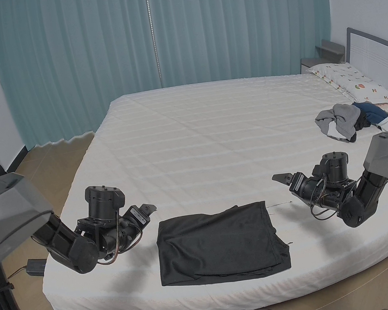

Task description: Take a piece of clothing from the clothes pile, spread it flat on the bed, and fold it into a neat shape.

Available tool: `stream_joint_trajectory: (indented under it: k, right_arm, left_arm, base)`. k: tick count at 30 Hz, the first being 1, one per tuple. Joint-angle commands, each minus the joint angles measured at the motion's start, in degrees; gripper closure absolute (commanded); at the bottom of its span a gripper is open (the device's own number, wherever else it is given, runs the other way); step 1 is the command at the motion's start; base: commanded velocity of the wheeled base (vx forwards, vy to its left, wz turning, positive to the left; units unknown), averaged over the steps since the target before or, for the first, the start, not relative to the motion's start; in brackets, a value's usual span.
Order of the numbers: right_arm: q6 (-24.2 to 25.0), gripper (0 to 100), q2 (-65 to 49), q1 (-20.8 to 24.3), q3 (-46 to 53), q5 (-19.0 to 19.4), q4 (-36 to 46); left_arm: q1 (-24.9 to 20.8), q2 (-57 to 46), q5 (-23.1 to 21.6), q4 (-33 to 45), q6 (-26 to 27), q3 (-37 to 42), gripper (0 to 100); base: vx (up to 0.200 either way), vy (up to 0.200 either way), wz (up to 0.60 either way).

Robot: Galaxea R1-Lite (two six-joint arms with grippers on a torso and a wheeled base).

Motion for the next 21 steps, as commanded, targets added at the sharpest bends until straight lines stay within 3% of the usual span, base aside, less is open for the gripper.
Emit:
stream_joint_trajectory:
  k: [1, 7, 10, 15, 21]
  right_arm:
    - [-3.4, 0, -10.2, -2.4, 6.6, 0.0, 1.3]
    - [-7.1, 0, -22.3, -4.5, 17.2, -0.1, 1.3]
    - [-12.9, 0, -32.5, -7.0, 25.8, -1.6, 0.7]
    - [-19.7, 0, -47.8, -10.8, 33.8, -2.0, 2.0]
    - [-29.0, 0, -66.2, -15.7, 40.8, -1.5, 9.7]
  left_arm:
    - [1.3, -10.5, 0.3, 0.3, 4.3, 3.0, 0]
    - [1.3, -22.3, 4.5, 0.1, 11.1, 9.5, 0]
    - [1.0, -32.4, 9.3, 0.1, 15.8, 14.7, 0]
    - [0.9, -47.1, 12.1, 0.5, 21.3, 21.7, 0]
    - [0.8, -64.2, 18.2, 7.5, 29.9, 25.9, 0]
  base:
    - [0.000, 0.000, 0.00]
    - [0.000, 0.000, 0.00]
    - [0.000, 0.000, 0.00]
    - [0.000, 0.000, 0.00]
    - [0.000, 0.000, 0.00]
